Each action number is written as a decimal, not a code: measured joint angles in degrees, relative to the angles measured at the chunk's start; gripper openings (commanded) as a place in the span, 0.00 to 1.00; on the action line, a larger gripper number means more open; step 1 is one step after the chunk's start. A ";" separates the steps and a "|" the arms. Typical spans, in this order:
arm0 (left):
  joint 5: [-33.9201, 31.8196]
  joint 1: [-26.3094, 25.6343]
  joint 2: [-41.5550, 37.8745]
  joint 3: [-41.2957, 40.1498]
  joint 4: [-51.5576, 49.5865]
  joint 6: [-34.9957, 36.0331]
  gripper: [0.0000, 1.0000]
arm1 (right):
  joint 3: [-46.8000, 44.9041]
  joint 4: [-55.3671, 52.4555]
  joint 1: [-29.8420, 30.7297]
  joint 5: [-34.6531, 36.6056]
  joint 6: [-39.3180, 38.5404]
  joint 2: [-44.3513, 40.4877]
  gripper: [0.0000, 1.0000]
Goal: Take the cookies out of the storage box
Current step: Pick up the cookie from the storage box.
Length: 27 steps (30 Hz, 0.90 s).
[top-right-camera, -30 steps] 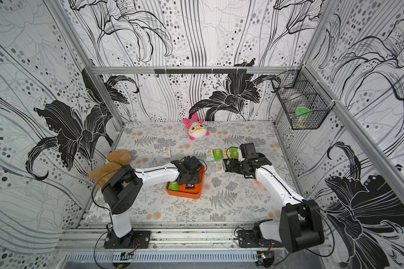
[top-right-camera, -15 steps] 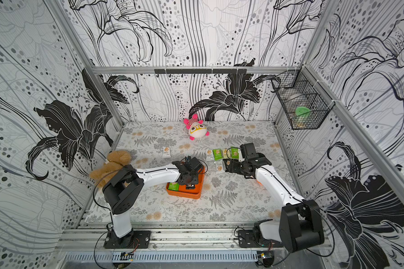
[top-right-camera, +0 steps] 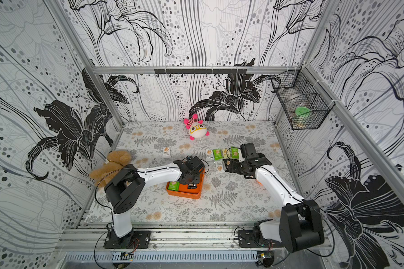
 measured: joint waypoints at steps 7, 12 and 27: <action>-0.63 0.00 -0.92 3.21 -2.08 0.59 0.45 | 0.00 0.02 0.00 -0.02 0.00 0.02 0.70; -1.95 0.07 -3.02 4.55 -4.48 1.90 0.45 | 0.02 0.09 0.00 -0.04 0.07 0.07 0.70; -3.87 14.56 -6.32 6.58 -9.05 11.80 0.47 | 6.43 4.07 0.00 -0.76 2.91 7.63 0.70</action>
